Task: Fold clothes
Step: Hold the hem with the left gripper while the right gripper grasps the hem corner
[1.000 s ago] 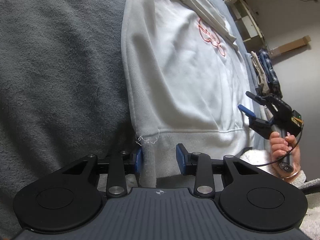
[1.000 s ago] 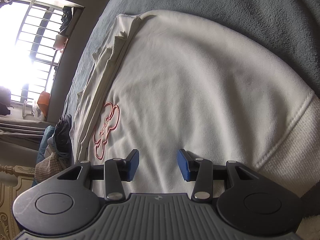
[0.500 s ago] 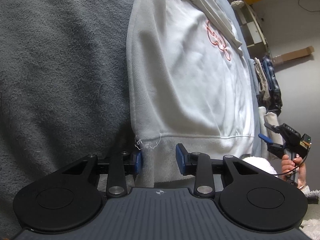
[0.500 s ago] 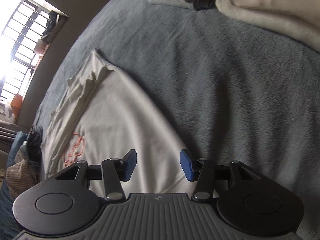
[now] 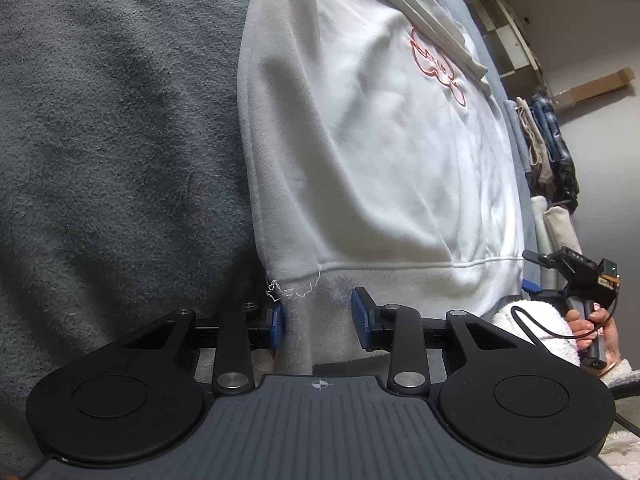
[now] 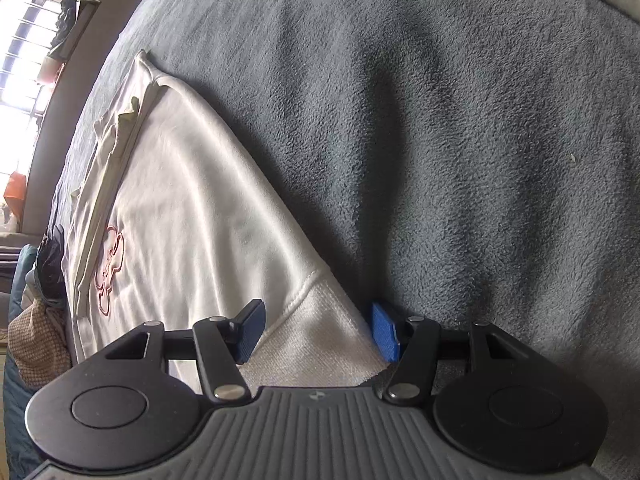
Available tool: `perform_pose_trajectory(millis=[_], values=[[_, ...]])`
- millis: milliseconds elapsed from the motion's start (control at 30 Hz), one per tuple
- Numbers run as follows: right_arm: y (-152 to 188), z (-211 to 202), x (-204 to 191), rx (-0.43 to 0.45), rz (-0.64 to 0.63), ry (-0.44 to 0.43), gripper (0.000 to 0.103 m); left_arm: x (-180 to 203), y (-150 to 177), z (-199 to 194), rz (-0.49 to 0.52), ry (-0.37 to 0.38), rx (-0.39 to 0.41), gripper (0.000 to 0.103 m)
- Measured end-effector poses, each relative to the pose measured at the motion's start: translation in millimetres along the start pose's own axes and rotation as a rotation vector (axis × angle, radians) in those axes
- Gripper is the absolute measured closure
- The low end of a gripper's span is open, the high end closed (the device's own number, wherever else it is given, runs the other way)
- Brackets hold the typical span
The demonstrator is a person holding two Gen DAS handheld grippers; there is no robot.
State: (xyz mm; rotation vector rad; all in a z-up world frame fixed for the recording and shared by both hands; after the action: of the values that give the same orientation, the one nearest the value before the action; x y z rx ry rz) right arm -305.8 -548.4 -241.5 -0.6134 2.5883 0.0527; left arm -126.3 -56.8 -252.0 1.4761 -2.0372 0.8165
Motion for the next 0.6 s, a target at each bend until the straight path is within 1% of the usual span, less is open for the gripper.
perform_pose_trajectory(millis=[100, 200, 300, 333, 500, 600], values=[[4, 1, -2, -0.011, -0.008, -0.015, 0.044, 1, 1, 0, 0.02, -0.014, -0.009, 0.071], [8, 1, -5, -0.001, -0.025, -0.027, 0.053, 2, 3, -1, 0.045, -0.034, -0.021, 0.071], [9, 3, -9, 0.008, -0.041, -0.029, 0.064, 5, 4, -1, 0.072, -0.056, -0.034, 0.071], [9, 3, -10, 0.01, -0.046, -0.028, 0.065, 6, 5, -2, 0.077, -0.062, -0.038, 0.071], [9, 6, -15, 0.024, -0.069, -0.022, 0.065, 7, 6, -2, 0.102, -0.091, -0.047, 0.072], [10, 8, -18, 0.031, -0.081, -0.02, 0.067, 8, 7, -1, 0.112, -0.101, -0.052, 0.072]])
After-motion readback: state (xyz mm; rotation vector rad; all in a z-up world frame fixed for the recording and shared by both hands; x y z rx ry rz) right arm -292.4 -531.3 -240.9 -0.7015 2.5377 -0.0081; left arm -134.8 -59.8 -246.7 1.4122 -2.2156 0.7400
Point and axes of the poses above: each gripper's, at about its wrist camera, not at the fingertips, and z roughly the way its jaws point, x to its right, y to its underside, the point moved 9 cm from there along z, roughly the way its jaws point, and after that the axes turned 4 degrees about y, right-handed, at the moved point
